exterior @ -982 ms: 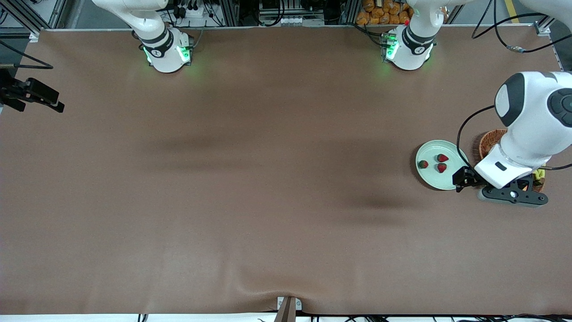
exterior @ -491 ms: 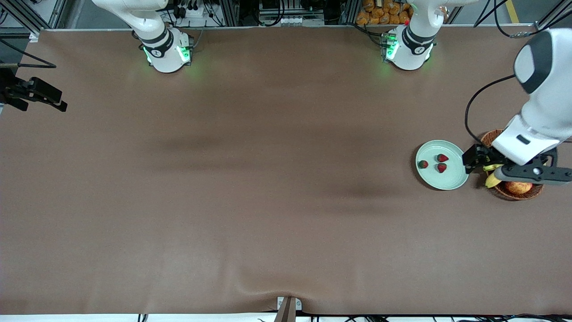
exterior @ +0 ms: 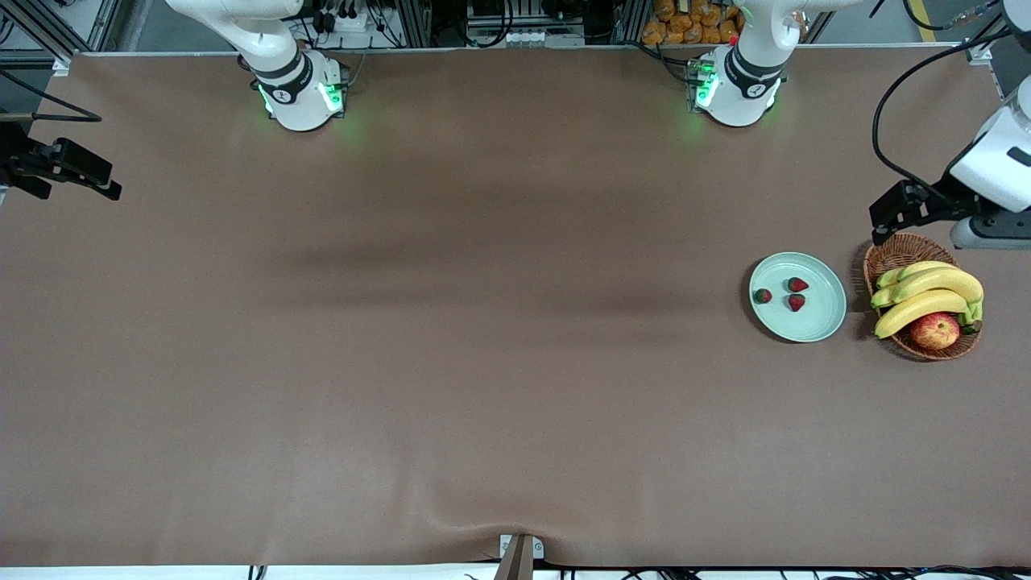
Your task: Collect all strawberries into plate
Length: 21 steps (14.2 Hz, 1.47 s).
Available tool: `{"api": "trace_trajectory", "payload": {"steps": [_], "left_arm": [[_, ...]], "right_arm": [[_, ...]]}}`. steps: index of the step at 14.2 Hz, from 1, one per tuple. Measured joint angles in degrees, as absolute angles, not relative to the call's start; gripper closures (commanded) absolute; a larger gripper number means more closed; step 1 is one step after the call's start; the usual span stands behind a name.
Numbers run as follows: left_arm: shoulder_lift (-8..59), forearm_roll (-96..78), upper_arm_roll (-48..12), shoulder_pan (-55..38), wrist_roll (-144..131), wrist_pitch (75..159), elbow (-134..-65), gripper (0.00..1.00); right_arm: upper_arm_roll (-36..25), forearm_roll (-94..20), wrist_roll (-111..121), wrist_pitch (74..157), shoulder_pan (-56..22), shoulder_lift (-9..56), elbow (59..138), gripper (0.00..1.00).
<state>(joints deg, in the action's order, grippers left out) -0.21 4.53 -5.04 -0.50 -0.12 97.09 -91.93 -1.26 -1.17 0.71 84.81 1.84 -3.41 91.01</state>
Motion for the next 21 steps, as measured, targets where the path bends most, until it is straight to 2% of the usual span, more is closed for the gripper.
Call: {"api": "trace_trajectory", "payload": {"steps": [6, 12, 21], "left_arm": [[1.4, 4.4, -4.0, -1.9, -1.2, 97.2, -91.3, 0.0], [1.4, -1.7, 0.0, -2.0, -0.9, 97.2, -90.8, 0.0], [1.4, -2.0, 0.4, -2.6, -1.0, 97.1, -90.5, 0.0]], "right_arm": [[-1.2, -1.2, 0.7, 84.8, 1.8, -3.4, 91.0, 0.0], [-1.2, -1.2, 0.7, 84.8, 1.8, -3.4, 91.0, 0.0], [-1.1, -1.2, 0.7, 84.8, 1.8, -3.4, 91.0, 0.0]]}}
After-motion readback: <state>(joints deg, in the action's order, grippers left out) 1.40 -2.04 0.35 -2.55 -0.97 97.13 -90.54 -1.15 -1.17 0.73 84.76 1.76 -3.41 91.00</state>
